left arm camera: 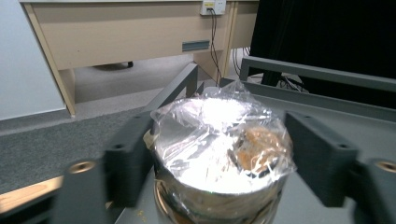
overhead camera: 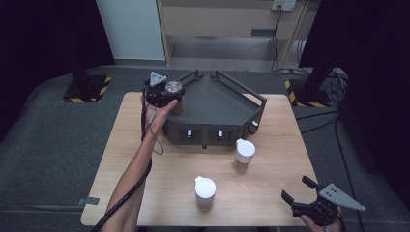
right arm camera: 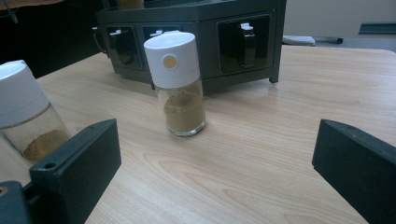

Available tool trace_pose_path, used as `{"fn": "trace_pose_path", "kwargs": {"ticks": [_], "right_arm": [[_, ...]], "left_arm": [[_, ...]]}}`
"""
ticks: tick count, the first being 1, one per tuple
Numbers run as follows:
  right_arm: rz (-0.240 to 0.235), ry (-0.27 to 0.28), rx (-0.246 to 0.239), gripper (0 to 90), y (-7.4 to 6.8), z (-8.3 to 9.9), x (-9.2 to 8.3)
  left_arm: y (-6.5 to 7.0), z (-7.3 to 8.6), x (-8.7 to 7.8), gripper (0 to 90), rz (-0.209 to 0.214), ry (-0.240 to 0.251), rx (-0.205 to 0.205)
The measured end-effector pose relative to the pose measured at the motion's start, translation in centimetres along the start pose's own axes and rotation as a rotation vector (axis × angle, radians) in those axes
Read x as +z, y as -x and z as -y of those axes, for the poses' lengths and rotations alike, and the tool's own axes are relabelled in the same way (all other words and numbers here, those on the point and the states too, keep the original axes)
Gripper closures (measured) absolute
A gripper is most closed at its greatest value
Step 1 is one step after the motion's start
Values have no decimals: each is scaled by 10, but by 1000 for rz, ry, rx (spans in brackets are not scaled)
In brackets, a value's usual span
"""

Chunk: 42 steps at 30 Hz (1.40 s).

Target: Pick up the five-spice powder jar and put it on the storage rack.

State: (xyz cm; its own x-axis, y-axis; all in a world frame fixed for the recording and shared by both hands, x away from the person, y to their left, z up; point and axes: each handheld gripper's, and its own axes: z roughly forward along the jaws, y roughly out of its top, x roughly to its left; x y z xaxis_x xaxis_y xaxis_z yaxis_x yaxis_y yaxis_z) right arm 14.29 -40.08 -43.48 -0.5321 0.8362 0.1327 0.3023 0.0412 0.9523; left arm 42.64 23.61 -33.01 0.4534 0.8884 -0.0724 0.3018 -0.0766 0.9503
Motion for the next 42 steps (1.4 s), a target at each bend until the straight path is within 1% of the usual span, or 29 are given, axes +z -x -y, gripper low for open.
{"fn": "trace_pose_path", "kwargs": {"ticks": [3,6,14,16,18,21,28,30,33,35,37,39,42], "right_arm": [[-1,0,0,13,0,0,0],[-1,2,-1,13,0,0,0],[-2,0,-3,13,0,0,0],[-2,-1,-5,13,0,0,0],[-2,0,-5,13,0,0,0],[-1,0,-4,13,-1,0,0],[-2,0,-2,12,-1,0,0],[-2,-1,-5,13,-1,0,0],[-3,-3,-8,12,-1,-1,1],[-3,-4,-9,12,-2,-1,1],[-2,-4,-8,12,-2,-1,1],[-2,-4,-7,12,-2,-1,1],[-2,-5,-10,12,-2,-1,1]], "left_arm": [[1,-5,-5,126,3,20,5],[2,-12,-12,85,4,41,15],[4,-30,-36,39,33,83,55],[5,-34,-42,19,44,89,60],[6,-37,-48,16,59,93,74],[7,-41,-58,13,82,96,78],[9,-39,-86,12,118,123,100],[9,-35,-96,12,130,131,88],[10,-31,-108,12,132,130,98],[9,-27,-115,13,147,134,92],[8,-22,-124,12,153,137,108],[7,-17,-132,13,164,141,110],[6,-10,-144,12,170,136,133]]}}
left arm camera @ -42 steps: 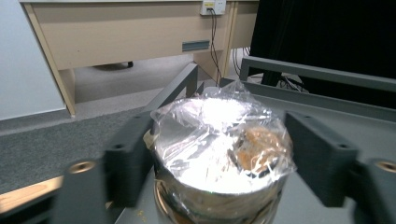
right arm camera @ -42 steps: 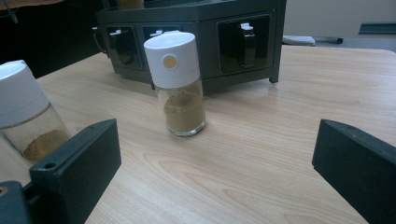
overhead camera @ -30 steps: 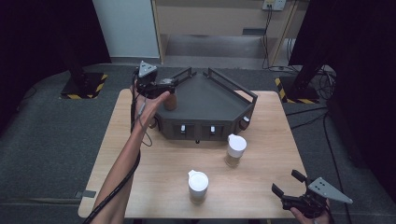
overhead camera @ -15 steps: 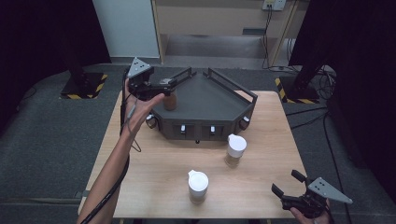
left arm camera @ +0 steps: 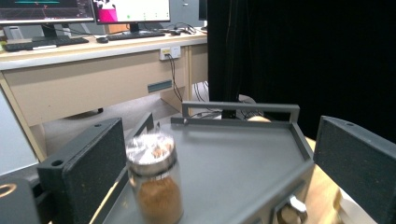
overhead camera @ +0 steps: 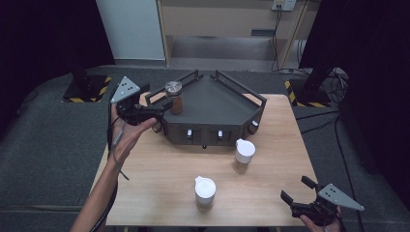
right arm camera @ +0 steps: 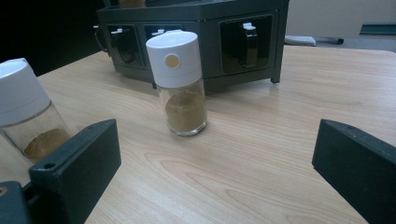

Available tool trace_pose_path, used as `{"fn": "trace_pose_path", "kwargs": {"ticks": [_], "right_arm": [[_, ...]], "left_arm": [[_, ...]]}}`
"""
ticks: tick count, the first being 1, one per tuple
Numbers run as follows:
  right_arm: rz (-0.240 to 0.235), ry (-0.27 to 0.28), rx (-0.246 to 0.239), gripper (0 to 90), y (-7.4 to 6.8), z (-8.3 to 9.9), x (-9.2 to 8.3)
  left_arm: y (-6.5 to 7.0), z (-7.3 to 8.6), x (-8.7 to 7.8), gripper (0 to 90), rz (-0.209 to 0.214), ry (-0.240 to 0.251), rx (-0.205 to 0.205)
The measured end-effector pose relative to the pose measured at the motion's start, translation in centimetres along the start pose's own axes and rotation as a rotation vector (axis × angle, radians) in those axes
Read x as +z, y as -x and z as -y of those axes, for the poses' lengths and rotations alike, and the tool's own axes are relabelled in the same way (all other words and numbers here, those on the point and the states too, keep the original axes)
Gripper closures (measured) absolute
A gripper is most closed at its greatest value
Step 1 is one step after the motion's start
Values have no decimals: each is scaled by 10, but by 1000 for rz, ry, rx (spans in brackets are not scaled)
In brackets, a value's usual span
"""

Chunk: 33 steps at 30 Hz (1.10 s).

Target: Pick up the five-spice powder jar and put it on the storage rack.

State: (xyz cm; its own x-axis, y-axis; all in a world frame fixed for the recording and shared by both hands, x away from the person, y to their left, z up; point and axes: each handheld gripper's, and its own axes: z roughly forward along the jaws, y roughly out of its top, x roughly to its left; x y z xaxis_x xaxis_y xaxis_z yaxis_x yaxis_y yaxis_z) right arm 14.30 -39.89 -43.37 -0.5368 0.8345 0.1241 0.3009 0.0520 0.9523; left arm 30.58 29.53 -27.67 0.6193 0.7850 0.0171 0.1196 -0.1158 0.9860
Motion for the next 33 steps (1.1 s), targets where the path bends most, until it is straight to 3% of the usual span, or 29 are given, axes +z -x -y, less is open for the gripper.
{"fn": "trace_pose_path", "kwargs": {"ticks": [3,11,16,26,33], "right_arm": [[0,-1,-1,12,0,0,0],[1,-2,-2,12,0,0,0],[1,-3,-3,12,-1,0,1],[2,-4,-3,12,-1,-1,1],[3,-6,-4,12,-1,-1,1]], "left_arm": [[1,6,-14,11,8,-2,21],[1,27,-45,12,51,20,18],[3,42,-61,12,71,10,42],[2,85,-90,13,105,21,18],[2,119,-103,13,112,22,-24]]}}
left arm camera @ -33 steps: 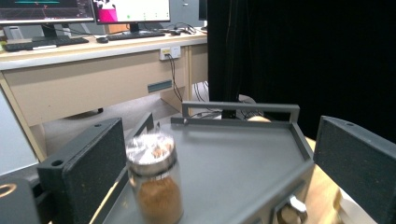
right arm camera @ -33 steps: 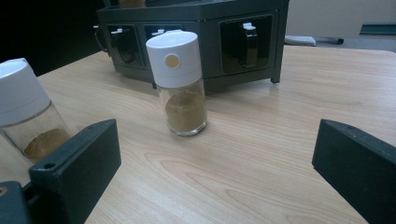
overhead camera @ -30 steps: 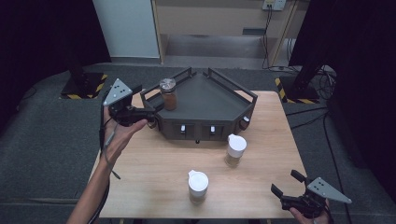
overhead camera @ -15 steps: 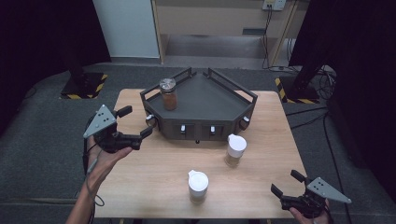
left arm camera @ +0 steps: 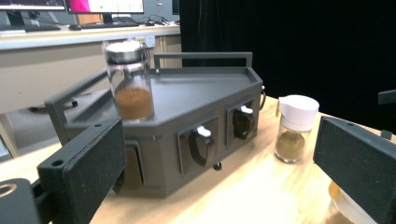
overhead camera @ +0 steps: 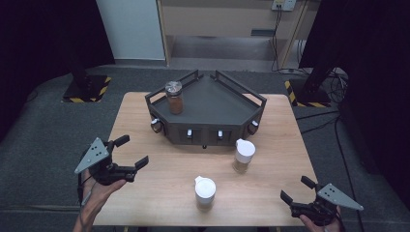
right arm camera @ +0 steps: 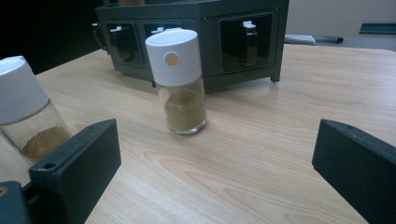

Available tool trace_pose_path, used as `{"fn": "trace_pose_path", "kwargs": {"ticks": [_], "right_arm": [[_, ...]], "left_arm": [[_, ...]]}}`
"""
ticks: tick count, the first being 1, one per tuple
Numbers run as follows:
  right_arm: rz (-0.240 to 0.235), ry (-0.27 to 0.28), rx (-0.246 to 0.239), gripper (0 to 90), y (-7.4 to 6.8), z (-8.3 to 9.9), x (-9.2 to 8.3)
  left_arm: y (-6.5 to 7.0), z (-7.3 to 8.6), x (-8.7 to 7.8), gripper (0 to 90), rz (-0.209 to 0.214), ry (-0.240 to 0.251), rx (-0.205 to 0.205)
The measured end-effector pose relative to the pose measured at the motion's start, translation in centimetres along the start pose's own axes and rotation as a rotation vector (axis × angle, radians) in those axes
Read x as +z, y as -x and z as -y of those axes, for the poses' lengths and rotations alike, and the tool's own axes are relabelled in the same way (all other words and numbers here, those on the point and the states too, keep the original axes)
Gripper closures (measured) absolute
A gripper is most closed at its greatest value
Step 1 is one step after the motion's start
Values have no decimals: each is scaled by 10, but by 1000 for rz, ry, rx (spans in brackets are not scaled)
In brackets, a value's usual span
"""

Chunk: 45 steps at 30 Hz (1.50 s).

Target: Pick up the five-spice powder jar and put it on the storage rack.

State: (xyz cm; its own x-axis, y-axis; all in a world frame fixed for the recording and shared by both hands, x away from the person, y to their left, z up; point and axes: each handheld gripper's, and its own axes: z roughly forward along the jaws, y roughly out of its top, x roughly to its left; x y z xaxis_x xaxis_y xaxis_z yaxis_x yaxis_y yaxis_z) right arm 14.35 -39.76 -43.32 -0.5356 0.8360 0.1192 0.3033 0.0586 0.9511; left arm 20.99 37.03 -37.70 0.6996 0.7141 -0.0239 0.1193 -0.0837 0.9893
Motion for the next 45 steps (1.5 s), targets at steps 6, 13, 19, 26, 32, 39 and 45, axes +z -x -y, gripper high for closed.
{"fn": "trace_pose_path", "kwargs": {"ticks": [6,13,19,26,32,39,45], "right_arm": [[1,-1,0,12,0,0,0],[2,-1,0,12,0,0,0],[1,-2,-1,13,0,0,0],[0,-3,-2,13,0,0,0],[-2,-3,-2,13,0,0,0],[-4,-5,-4,13,0,-1,1],[-5,-5,-5,13,0,-1,1]], "left_arm": [[4,26,-5,13,-6,-19,-22],[8,50,-7,17,-28,-23,-39],[11,67,-7,17,-48,-45,-53],[12,80,-7,23,-65,-62,-52],[11,87,-6,24,-73,-76,-53],[11,92,-7,23,-93,-87,-42],[13,94,-10,18,-128,-86,-30]]}}
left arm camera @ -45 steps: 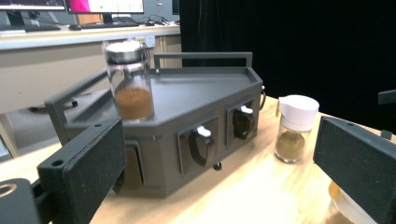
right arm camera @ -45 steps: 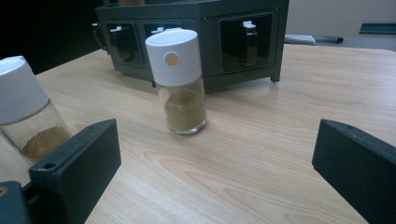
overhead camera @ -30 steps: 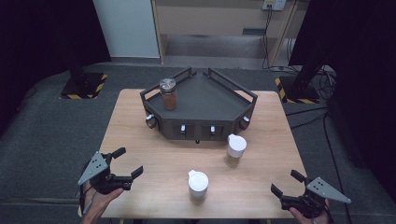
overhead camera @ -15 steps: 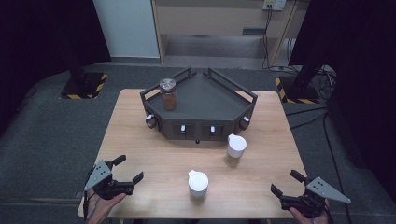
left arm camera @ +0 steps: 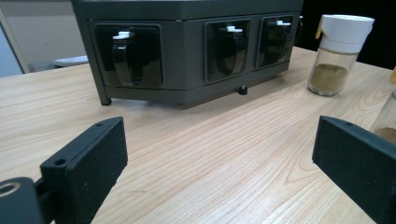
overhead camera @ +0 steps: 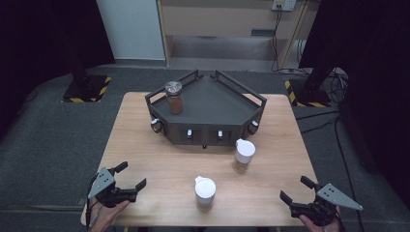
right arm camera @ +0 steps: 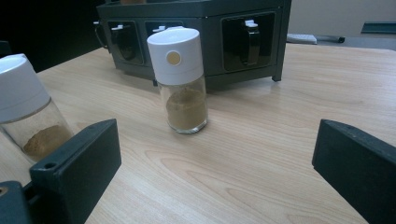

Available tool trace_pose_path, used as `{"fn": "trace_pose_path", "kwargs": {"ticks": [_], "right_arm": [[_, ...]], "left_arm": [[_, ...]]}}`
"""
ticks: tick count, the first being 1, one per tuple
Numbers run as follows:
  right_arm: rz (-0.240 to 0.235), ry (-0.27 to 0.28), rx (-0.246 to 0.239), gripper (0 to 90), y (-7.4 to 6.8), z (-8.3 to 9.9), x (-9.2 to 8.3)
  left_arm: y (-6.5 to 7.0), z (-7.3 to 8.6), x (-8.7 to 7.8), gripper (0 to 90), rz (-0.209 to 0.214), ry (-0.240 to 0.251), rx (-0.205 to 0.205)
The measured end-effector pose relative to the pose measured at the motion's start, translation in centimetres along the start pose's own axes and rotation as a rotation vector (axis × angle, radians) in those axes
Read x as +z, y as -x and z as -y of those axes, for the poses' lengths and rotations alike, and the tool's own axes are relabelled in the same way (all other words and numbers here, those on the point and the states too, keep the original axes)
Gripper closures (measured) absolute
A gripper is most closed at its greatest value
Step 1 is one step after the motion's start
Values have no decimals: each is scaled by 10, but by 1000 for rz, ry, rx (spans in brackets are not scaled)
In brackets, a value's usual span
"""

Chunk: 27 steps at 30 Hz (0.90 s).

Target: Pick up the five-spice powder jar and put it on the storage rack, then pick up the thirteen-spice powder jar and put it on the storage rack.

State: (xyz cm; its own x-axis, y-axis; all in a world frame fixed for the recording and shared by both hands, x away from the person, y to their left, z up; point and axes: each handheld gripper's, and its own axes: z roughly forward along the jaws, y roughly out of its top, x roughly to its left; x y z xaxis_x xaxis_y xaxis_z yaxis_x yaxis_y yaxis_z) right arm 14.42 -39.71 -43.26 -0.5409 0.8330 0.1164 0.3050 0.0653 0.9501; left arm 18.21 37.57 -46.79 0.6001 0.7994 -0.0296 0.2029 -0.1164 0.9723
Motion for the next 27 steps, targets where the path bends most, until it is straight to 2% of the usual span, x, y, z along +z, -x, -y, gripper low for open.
{"fn": "trace_pose_path", "kwargs": {"ticks": [11,27], "right_arm": [[-3,0,-1,13,0,0,0],[-7,1,-6,9,0,0,1]], "left_arm": [[0,2,-4,9,-14,11,5],[-2,3,-4,4,23,16,3]]}}
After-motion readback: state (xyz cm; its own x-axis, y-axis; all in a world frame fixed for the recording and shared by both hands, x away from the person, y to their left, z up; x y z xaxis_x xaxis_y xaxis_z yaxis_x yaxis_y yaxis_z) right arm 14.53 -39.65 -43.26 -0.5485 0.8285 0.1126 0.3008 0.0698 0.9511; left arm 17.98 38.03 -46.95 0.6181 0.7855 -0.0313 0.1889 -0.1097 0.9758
